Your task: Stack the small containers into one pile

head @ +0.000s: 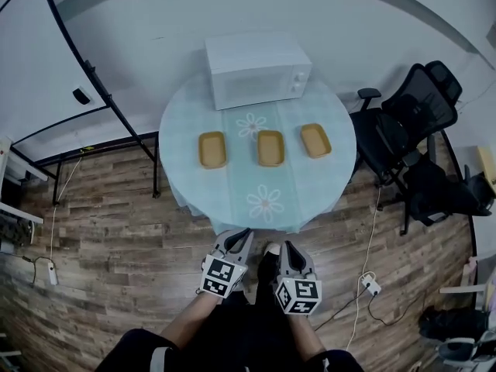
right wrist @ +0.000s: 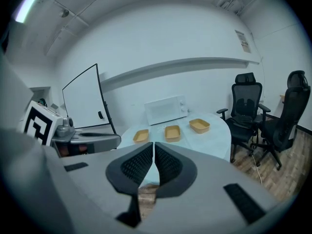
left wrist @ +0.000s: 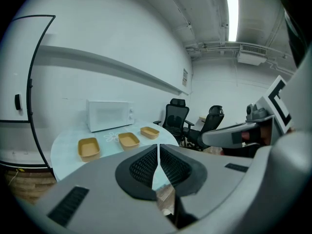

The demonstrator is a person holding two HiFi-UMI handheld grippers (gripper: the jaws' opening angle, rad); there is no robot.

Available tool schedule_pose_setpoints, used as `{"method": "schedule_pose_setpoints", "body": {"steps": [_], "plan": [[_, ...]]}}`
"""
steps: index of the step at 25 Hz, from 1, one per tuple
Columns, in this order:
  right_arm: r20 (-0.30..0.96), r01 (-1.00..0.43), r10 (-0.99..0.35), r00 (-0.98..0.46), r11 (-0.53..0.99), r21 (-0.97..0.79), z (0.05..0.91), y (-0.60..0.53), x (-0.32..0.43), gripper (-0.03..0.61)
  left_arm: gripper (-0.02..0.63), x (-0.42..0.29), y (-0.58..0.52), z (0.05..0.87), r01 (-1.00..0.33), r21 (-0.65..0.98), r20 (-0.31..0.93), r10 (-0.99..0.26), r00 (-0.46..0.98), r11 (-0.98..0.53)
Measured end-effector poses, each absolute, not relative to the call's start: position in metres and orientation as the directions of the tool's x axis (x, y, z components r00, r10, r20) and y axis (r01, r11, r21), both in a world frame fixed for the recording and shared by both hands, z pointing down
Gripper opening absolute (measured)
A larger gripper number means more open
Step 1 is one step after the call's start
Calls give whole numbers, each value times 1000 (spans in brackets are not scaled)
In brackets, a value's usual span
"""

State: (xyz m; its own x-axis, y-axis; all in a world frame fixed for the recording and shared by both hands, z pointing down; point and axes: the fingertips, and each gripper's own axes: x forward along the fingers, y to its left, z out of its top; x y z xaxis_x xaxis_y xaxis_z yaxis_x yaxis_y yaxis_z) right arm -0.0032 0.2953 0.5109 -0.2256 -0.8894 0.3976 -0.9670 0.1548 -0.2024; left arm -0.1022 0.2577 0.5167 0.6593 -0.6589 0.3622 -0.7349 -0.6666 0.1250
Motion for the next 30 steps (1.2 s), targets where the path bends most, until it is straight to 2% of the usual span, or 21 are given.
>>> {"method": "schedule_pose_setpoints", "body": {"steps": [19, 30], "plan": [[365, -907, -833, -417, 353, -231, 502, 111, 79, 26, 25, -19, 107, 505, -833, 91, 393, -749, 533, -546], [379, -859, -772, -510, 441, -259, 515, 64, 69, 26, 25, -33, 82, 515, -886, 97, 426, -786, 448, -452]]}}
